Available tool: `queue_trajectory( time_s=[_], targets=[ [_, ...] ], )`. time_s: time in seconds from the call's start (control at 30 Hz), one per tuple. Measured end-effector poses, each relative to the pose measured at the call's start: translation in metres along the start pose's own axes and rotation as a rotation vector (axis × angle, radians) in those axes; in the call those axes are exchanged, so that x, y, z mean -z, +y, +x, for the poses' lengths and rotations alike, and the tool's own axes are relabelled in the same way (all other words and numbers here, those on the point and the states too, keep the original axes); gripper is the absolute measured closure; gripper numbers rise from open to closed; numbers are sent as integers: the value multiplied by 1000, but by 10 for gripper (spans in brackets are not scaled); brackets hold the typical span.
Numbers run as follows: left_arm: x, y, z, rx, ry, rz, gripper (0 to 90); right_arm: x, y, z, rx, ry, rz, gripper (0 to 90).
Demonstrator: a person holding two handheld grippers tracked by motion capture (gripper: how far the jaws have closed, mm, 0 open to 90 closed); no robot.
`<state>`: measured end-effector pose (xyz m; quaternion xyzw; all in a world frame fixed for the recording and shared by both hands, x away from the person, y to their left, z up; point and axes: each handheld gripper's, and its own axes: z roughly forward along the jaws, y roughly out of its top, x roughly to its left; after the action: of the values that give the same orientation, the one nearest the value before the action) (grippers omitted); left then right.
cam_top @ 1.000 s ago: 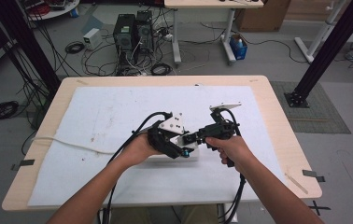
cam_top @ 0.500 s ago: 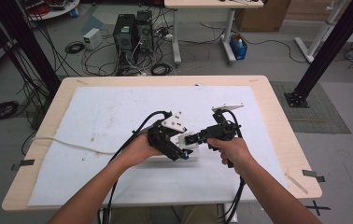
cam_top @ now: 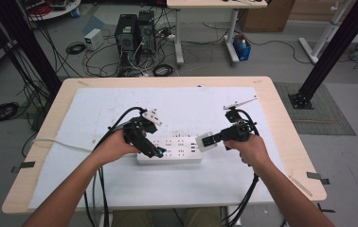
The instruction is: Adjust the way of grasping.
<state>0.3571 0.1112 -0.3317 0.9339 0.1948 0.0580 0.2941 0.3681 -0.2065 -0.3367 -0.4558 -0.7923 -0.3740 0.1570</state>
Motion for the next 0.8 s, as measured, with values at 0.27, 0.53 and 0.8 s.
queue_trajectory(
  time_s=[0.27,0.53,0.8],
  targets=[
    [24,-22,20,63,1,73,161,13,4,8,149,-150,82,624],
    [40,-40,40,140,73,85,161,23,9,15,263,-307,182,624],
    [44,-52,48,174,82,162,160,30,12,10,286,-364,221,624]
  ],
)
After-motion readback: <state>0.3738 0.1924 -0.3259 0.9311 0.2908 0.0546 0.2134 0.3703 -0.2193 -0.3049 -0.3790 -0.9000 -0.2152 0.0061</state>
